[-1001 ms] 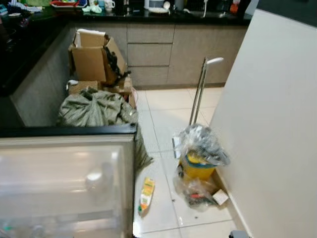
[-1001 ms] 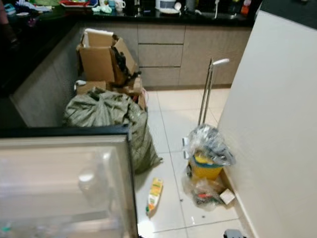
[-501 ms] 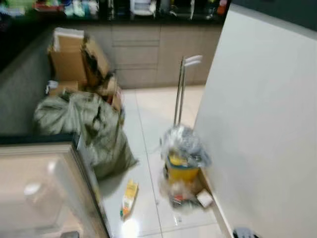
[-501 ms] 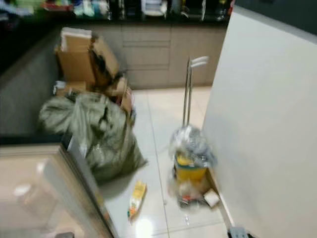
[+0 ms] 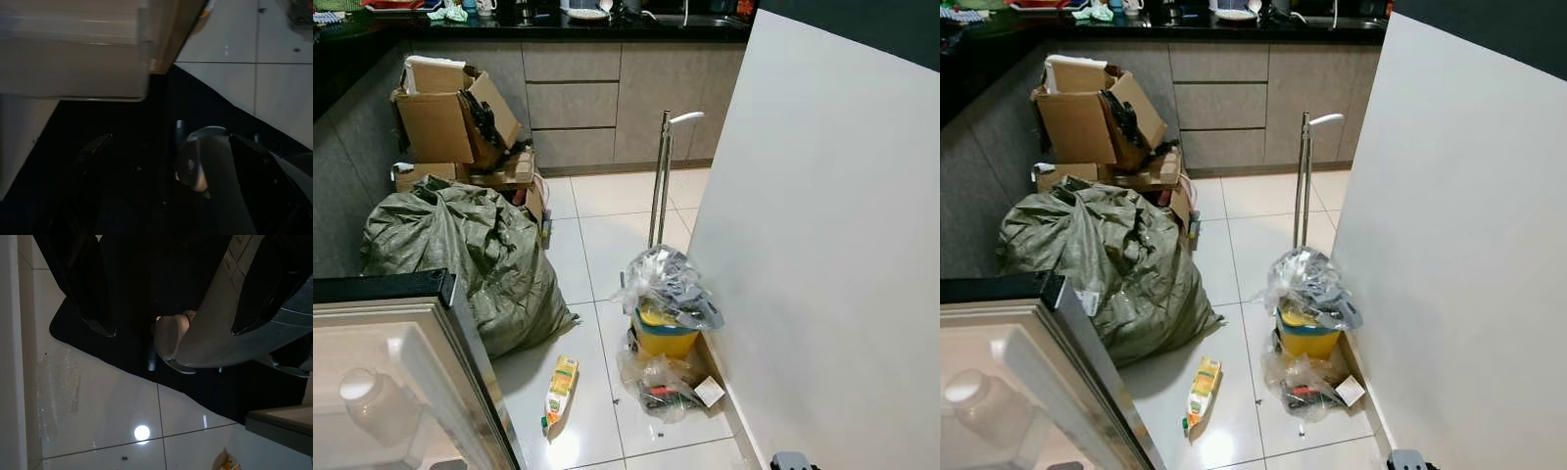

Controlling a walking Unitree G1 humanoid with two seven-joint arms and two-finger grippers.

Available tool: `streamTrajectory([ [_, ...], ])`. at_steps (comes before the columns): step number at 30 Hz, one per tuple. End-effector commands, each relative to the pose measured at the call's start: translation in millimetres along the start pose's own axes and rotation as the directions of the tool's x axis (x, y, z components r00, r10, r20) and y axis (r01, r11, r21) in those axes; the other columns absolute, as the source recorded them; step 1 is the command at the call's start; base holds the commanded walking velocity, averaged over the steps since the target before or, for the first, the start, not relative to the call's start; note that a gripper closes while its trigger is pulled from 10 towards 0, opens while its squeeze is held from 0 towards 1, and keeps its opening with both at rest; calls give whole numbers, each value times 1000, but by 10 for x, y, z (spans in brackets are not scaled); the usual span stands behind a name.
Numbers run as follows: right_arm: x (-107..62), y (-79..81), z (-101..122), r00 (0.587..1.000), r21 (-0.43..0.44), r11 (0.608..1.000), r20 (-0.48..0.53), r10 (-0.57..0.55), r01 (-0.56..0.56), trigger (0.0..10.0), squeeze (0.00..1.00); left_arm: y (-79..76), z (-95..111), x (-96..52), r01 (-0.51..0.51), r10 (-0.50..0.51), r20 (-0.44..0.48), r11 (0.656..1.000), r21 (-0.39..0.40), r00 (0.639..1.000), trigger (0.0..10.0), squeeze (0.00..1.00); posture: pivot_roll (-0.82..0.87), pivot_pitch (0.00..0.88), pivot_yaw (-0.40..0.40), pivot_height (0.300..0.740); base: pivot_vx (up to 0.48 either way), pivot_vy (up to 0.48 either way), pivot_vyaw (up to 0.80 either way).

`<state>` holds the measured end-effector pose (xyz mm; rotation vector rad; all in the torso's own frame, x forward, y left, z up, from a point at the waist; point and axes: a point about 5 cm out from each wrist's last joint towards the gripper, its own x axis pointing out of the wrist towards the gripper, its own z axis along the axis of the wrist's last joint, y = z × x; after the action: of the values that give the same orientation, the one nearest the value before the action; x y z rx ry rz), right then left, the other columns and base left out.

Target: Restocking fridge

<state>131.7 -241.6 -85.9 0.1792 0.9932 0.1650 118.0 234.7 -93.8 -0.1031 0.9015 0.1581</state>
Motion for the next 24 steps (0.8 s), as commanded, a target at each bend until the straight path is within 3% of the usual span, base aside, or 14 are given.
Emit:
streamTrajectory([
  [1, -6, 11, -50, 1000, -8, 1000, -21, 6, -6, 10000, 0, 140, -13, -32, -68, 68, -4, 998, -13, 998, 10000, 0, -71, 35, -40, 740, 0, 0, 0],
  [4, -6, 12, -54, 1000, -10, 1000, -24, 7, -7, 10000, 0, 205, -15, -46, -110, 110, -5, 993, -33, 994, 10000, 0, -71, 35, -40, 740, 0, 0, 0],
  [7, -7, 21, -78, 999, -14, 1000, -34, 10, -10, 10000, 0, 478, -11, -118, -273, 273, -13, 959, -80, 962, 10000, 0, -65, 39, -39, 740, 0, 0, 0],
  [8, -7, 21, -78, 999, -14, 1000, -34, 10, -10, 10000, 0, 478, -11, -118, -273, 273, -13, 959, -80, 962, 10000, 0, -65, 39, -39, 740, 0, 0, 0],
  [10, -7, 32, -103, 999, -20, 1000, -44, 14, -14, 10000, 0, 683, 30, -183, -378, 382, 1, 916, -133, 924, 10000, 0, -59, 40, -40, 740, 0, 0, 0],
  [11, -7, 32, -103, 999, -20, 1000, -44, 14, -14, 10000, 0, 683, 30, -183, -378, 382, 1, 916, -133, 924, 10000, 0, -59, 40, -40, 740, 0, 0, 0],
  [12, -9, 37, -121, 999, -21, 1000, -50, 14, -15, 10000, 0, 868, 119, -242, -457, 472, 37, 868, -195, 881, 10000, 0, -58, 39, -37, 740, 0, 0, 0],
  [13, -11, 37, -127, 999, -20, 1000, -52, 14, -15, 10000, 0, 971, 194, -274, -487, 511, 64, 844, -224, 857, 10000, 0, -57, 38, -36, 740, 0, 0, 0],
  [17, -13, 36, -133, 998, -21, 1000, -55, 14, -15, 10000, 0, 1114, 329, -317, -521, 561, 110, 813, -261, 820, 10000, 0, -57, 38, -36, 740, 0, 0, 0],
  [21, -22, 30, -164, 998, -21, 1000, -68, 8, -10, 10000, 0, 1318, 700, -374, -562, 635, 224, 765, -313, 740, 10000, 0, -57, 38, -36, 740, 0, 0, 0],
  [24, -20, 36, -169, 997, -22, 1000, -70, 9, -11, 10000, 0, 1317, 767, -357, -556, 631, 231, 768, -317, 740, 10000, 0, -50, 35, -31, 740, 0, 0, 0],
])
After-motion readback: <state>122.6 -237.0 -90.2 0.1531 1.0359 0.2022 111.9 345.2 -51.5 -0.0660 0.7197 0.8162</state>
